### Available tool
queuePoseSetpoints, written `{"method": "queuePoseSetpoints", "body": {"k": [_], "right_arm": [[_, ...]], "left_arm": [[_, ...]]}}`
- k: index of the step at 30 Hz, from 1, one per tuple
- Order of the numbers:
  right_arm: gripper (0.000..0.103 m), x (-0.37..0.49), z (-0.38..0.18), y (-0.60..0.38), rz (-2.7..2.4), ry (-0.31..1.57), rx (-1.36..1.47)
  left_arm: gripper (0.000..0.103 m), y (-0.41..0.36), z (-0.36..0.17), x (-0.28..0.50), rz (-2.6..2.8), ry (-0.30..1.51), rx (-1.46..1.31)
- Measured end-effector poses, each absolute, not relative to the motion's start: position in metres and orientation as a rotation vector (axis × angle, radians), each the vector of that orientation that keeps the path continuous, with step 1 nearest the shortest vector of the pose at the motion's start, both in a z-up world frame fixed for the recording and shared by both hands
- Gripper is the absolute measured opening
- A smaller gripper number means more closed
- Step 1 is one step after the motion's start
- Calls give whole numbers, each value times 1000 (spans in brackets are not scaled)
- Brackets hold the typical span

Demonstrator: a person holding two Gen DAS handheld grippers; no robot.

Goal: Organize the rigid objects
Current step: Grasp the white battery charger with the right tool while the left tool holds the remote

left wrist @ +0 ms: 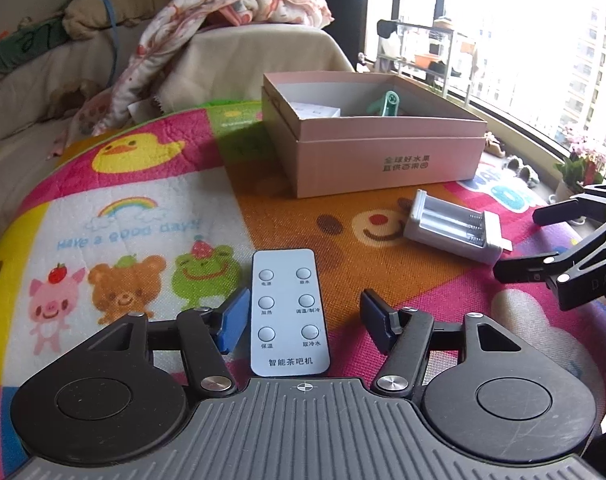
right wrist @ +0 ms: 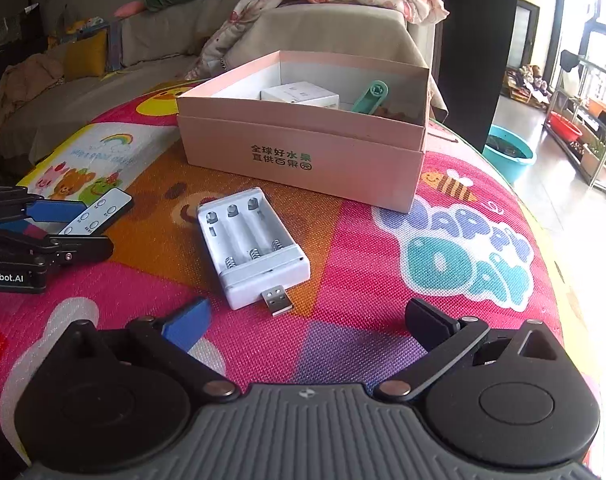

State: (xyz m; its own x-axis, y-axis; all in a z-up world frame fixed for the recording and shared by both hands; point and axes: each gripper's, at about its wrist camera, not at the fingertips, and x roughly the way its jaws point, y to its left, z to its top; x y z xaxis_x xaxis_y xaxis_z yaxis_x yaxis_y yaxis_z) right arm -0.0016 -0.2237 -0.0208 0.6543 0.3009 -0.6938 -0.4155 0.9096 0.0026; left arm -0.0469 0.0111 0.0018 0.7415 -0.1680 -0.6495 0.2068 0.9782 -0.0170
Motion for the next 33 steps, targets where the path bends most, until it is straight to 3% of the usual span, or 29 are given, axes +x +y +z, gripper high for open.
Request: {"method": "queuePoseSetpoints", "body": {"k": [3,4,7,14,23,30,33], "right_arm": [[102,-4,-19,-227,212,676,-269],[102,-5,-20,-225,110,632,-332],[100,-11,-18,-225,34,577,-359],[102,-3,-19,-204,271,757,18],[101,5,-20,-183,313,747,-183],[100,5,-20,-216,-2,585,-428],[100,-4,-15,-220,84,578,-348]], "left_arm": [[45,20,2,-46,-181,696,15],[44,23,2,-46,-179,694,-3],[44,25,2,-47,-183,688,-19],[44,24,3,-48,-181,686,-15],[44,22,2,-50,-181,685,-4],[44,22,2,-50,-178,683,-4],[44,22,2,-50,-177,683,-2]]}}
